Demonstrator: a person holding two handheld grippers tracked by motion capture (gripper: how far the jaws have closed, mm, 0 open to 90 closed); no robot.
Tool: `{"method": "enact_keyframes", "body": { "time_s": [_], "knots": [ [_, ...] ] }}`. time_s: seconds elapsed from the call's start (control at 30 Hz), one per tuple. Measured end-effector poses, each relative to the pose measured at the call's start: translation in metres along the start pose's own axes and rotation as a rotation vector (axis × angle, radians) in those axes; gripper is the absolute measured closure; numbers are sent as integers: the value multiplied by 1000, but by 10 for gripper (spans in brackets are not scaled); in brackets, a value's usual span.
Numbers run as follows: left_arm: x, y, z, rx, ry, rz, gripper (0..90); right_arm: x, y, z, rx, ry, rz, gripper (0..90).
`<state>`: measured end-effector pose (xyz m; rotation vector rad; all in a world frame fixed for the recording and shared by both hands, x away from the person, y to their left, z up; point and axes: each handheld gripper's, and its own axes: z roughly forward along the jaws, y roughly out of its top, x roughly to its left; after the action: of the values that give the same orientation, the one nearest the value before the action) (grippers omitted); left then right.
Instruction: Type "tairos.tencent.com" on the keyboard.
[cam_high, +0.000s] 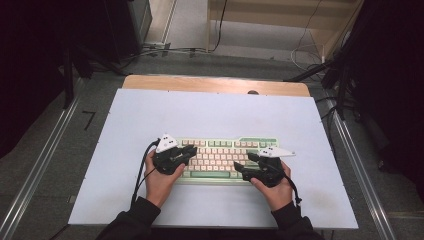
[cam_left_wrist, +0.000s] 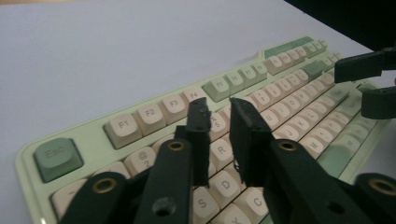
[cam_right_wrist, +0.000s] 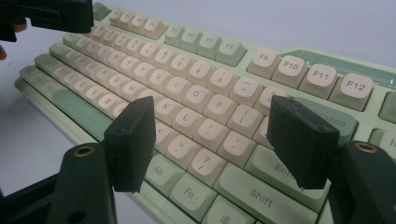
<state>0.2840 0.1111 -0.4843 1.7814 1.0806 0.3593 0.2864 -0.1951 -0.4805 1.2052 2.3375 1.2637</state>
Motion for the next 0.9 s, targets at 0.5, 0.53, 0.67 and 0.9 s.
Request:
{"method": "enact_keyframes", "body": {
  "time_s": [0.5,0.53,0.67,0.9],
  "knots": [
    [-8,4,25,100,-61,-7,900,-1,0,0,2,1,4,331],
    [-9,4,25,103,-66,-7,900,-1,0,-1,1,1,5,332],
    [-10,4,27,112,-68,-2,900,-1,0,0,3,2,3,333],
    [-12,5,30,129,-64,-4,900,0,0,0,6,5,6,333]
  ]
}}
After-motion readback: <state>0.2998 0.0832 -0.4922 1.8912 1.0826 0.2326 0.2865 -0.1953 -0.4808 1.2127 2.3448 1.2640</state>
